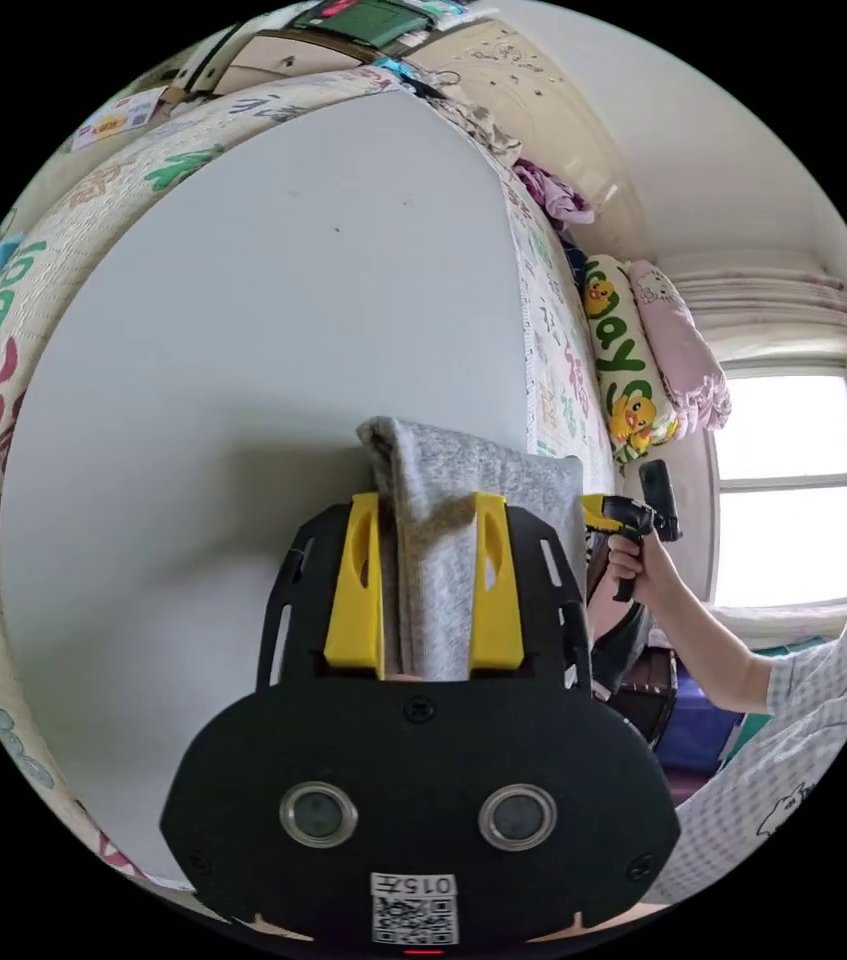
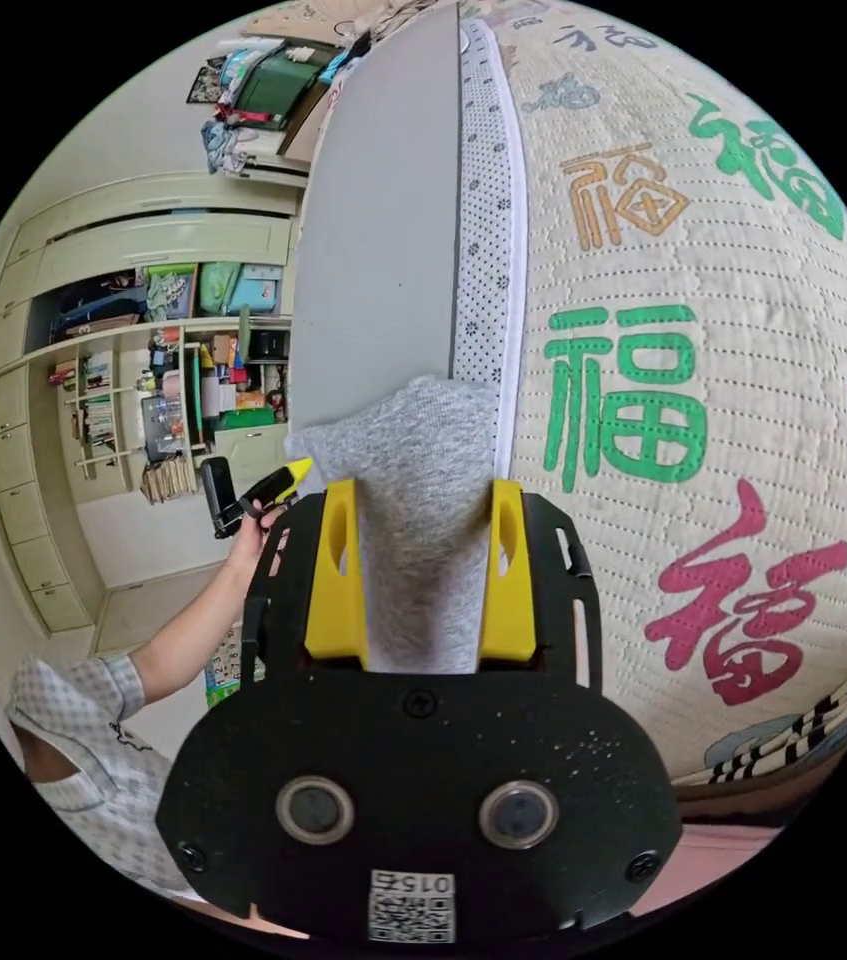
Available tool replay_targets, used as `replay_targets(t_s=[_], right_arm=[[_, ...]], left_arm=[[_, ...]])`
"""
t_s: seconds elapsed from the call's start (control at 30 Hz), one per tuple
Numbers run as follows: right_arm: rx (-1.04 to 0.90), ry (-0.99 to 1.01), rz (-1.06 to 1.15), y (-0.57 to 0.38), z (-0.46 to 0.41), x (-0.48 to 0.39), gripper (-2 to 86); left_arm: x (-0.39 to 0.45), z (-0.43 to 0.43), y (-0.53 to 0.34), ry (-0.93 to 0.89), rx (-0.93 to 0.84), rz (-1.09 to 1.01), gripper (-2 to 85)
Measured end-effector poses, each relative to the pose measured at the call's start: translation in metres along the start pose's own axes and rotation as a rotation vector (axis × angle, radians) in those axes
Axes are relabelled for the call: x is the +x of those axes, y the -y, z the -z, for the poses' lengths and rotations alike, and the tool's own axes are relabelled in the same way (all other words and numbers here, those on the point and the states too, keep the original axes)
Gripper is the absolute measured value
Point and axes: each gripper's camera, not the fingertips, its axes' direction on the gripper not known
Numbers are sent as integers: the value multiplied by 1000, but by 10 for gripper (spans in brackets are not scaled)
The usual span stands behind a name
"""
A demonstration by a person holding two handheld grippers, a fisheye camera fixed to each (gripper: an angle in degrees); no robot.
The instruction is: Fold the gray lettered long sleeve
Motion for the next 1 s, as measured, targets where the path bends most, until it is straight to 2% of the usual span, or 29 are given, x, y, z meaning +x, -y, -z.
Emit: replay_targets(t_s=[0.13,0.23,0.33,0.47,0.57,0.8,1.0], right_arm=[[26,-19,-57,-28,9,37,125],[125,-20,-9,-78,34,47,95],[270,22,86,-149,76,54,88],[512,204,184,-284,148,74,87],[651,257,240,-386,192,78,86],[960,113,234,-585,286,63,88],[1108,-215,136,-707,376,59,88]], left_arm=[[2,-11,-7,-64,-59,99,84],[43,-1,-28,-56,-25,-69,73],[91,17,-64,-145,5,-258,68],[140,52,-117,-362,65,-405,65],[183,66,-149,-494,38,-529,64],[312,53,-210,-672,-107,-820,65],[407,-14,-268,-771,-175,-932,65]])
